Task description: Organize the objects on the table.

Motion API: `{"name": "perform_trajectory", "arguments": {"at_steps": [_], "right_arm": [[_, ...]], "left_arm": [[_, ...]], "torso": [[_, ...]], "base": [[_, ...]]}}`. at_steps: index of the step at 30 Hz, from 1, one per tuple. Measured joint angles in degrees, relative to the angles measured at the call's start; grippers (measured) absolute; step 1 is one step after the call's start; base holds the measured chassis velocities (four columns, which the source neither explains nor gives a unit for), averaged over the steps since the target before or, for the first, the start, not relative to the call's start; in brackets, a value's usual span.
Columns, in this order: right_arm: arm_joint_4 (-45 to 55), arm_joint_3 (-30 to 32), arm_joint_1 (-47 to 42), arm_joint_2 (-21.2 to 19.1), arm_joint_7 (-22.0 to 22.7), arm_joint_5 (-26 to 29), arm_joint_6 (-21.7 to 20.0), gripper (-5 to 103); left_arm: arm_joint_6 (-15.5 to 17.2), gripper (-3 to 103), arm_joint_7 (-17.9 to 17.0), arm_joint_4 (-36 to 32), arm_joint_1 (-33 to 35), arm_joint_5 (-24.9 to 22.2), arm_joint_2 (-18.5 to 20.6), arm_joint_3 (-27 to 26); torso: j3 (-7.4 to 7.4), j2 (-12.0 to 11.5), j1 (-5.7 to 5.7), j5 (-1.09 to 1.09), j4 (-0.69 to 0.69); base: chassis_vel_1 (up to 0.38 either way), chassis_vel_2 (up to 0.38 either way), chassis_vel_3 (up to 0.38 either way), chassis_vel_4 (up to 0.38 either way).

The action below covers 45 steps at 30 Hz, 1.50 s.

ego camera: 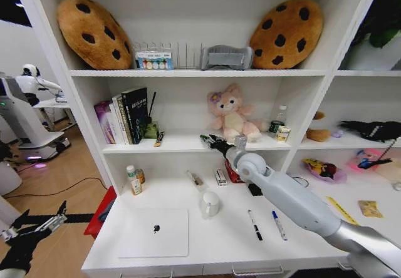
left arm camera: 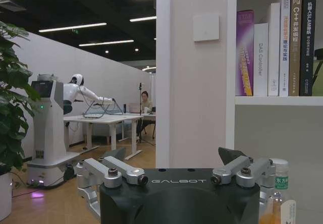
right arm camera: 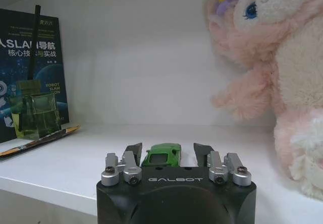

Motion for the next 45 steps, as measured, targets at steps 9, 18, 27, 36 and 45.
{"name": "perform_trajectory", "arguments": {"at_steps": [9,18,27,36,45], "right_arm": [[5.0,3.1,-1.4,-1.0,1.7,0.3,0.1,91],[19.1,20.3,-18.8,-9.0,-2.7,-10.2,2.5,100],[28.7,46.1,-54.2,-5.9,-5.6,-21.2,7.0,100],[25.0,53.8,-71.3,4.0,-7.9,-30.4,10.8,100],[22.2,52.9,-71.3,5.3,3.9,-17.2,-8.4,100]], "left_arm": [[0.0,100,0.0,0.0,0.0,0.0,0.0,0.0],[0.0,100,0.0,0.0,0.0,0.0,0.0,0.0],[0.0,100,0.0,0.0,0.0,0.0,0.0,0.0],[0.0,100,0.0,0.0,0.0,0.0,0.0,0.0],[0.0,100,0.0,0.0,0.0,0.0,0.0,0.0]], "torso": [[0.00,0.0,0.00,-0.01,0.02],[0.00,0.0,0.00,0.00,0.00],[-0.01,0.0,-0.01,0.02,0.00],[-0.01,0.0,-0.01,0.00,-0.01],[0.00,0.0,0.00,-0.01,0.00]], "base": [[0.000,0.000,0.000,0.000],[0.000,0.000,0.000,0.000],[0.000,0.000,0.000,0.000],[0.000,0.000,0.000,0.000],[0.000,0.000,0.000,0.000]]}}
